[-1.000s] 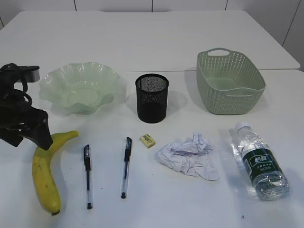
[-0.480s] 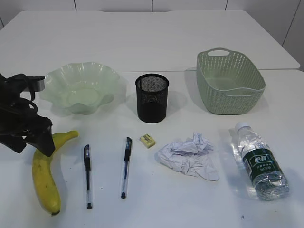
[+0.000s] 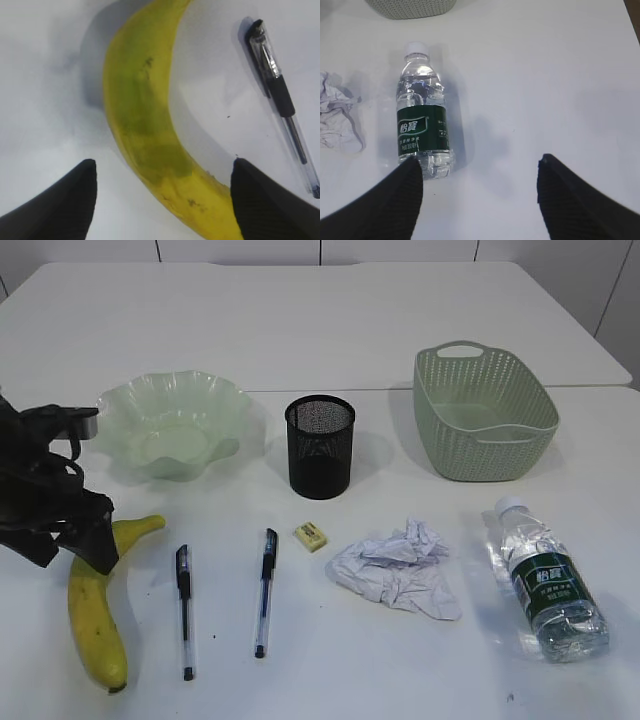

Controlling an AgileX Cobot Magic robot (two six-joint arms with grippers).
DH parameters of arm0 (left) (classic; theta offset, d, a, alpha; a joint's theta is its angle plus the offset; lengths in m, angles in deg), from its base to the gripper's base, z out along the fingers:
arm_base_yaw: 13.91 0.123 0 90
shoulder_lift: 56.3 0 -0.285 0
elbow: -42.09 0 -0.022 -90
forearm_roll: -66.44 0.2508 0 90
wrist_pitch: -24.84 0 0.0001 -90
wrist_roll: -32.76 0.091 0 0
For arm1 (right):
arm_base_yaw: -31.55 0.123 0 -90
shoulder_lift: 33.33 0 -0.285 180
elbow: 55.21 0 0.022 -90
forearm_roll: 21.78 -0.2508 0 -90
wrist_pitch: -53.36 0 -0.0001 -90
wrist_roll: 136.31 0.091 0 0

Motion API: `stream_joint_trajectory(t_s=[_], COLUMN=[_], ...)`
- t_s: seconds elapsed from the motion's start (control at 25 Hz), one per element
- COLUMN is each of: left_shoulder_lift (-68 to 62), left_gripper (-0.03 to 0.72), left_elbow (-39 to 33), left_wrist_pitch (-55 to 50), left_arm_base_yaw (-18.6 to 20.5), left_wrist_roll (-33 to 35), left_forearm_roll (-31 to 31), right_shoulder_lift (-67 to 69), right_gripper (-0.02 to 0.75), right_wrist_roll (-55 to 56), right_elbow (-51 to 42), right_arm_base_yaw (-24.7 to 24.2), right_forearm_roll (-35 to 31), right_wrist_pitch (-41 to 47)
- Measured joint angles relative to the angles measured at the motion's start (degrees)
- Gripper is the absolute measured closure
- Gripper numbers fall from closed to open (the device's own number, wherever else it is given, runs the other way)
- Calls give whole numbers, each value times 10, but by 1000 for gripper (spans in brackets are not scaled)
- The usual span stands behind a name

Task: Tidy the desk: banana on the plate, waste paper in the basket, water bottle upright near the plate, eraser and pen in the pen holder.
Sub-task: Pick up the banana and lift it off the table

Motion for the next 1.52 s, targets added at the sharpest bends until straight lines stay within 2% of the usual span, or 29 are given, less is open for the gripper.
stream_joint_trajectory(t_s=[1.52], left_shoulder_lift=[-40], left_gripper=[99], left_elbow=[1], left_wrist_pitch=[30], left_arm_base_yaw=[0], left_wrist_roll=[0], left_forearm_roll=[-10], right_shoulder_lift=[0], right_gripper=[206], right_wrist_roll=[0], right_elbow=[4], right_arm_base_yaw=[0], right_forearm_roll=[-2], right_wrist_pitch=[0])
